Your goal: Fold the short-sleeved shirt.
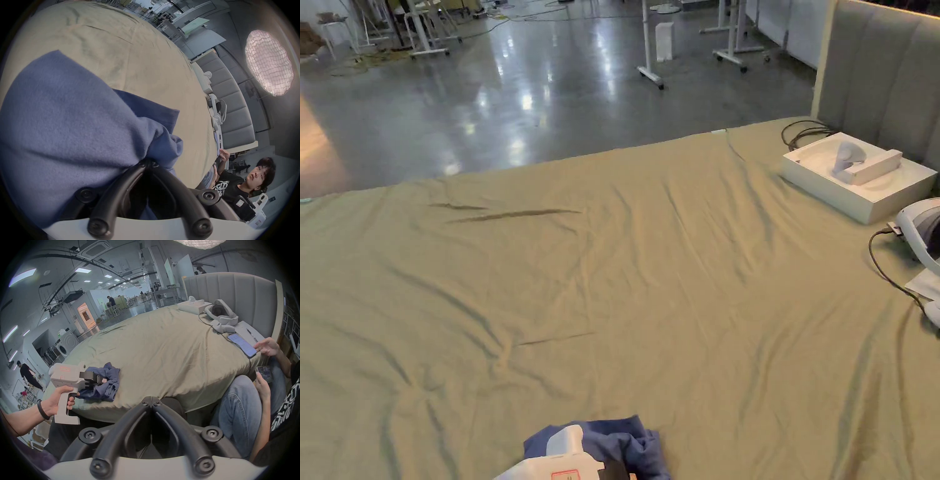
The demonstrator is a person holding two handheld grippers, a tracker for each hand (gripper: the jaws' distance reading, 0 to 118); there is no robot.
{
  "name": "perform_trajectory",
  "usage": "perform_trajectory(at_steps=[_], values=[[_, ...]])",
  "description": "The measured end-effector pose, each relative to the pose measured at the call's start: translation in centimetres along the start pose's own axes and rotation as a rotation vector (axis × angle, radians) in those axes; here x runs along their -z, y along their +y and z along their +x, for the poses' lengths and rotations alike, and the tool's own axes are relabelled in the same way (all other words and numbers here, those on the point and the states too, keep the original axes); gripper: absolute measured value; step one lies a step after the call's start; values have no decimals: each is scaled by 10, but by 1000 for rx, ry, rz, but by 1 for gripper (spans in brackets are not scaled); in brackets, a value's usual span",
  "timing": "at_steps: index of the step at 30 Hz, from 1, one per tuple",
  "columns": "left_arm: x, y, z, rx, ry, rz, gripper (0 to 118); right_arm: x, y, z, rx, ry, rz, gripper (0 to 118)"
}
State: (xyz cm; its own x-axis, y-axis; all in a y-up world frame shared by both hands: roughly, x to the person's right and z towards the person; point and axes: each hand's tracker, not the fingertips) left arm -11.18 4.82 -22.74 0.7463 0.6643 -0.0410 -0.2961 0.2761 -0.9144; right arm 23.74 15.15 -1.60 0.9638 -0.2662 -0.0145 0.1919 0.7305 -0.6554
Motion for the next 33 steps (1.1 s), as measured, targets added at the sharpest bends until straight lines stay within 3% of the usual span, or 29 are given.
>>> perform_trajectory(at_steps=[2,5,9,12,13,16,19,20,21,22,23,24,25,26,33], values=[[-21,-2,5,3,-40,26,2,6,6,-12,-28,31,-10,0],[-69,-6,4,44,-161,110,2,27,22,-35,-70,178,-58,0],[-132,-10,-10,118,-90,181,2,89,44,-76,-149,307,-152,0],[-160,-13,-33,83,-83,211,3,144,62,-97,74,555,-239,0],[-165,-13,-42,70,-78,214,3,167,65,-102,124,575,-278,0],[-170,-12,-64,11,-54,220,4,224,67,-109,95,416,-391,0],[-168,-12,-80,-29,-64,226,9,267,45,-91,139,395,-573,0],[-166,-11,-84,-44,-81,226,14,274,36,-82,174,408,-579,0],[-164,-8,-89,-63,-99,222,17,275,32,-69,286,498,-530,0],[-161,-8,-92,-81,-124,214,17,274,31,-59,374,522,-541,0],[-157,-7,-96,-92,-138,220,28,274,30,-55,443,524,-566,0],[-153,-4,-99,-94,-142,217,39,274,27,-54,462,525,-568,0],[-147,-1,-101,-96,-147,209,58,274,27,-56,407,522,-555,0],[-143,2,-103,-97,-156,201,67,272,29,-59,367,521,-542,0],[-95,28,-123,-128,-272,66,69,272,30,-62,347,506,-543,0]])
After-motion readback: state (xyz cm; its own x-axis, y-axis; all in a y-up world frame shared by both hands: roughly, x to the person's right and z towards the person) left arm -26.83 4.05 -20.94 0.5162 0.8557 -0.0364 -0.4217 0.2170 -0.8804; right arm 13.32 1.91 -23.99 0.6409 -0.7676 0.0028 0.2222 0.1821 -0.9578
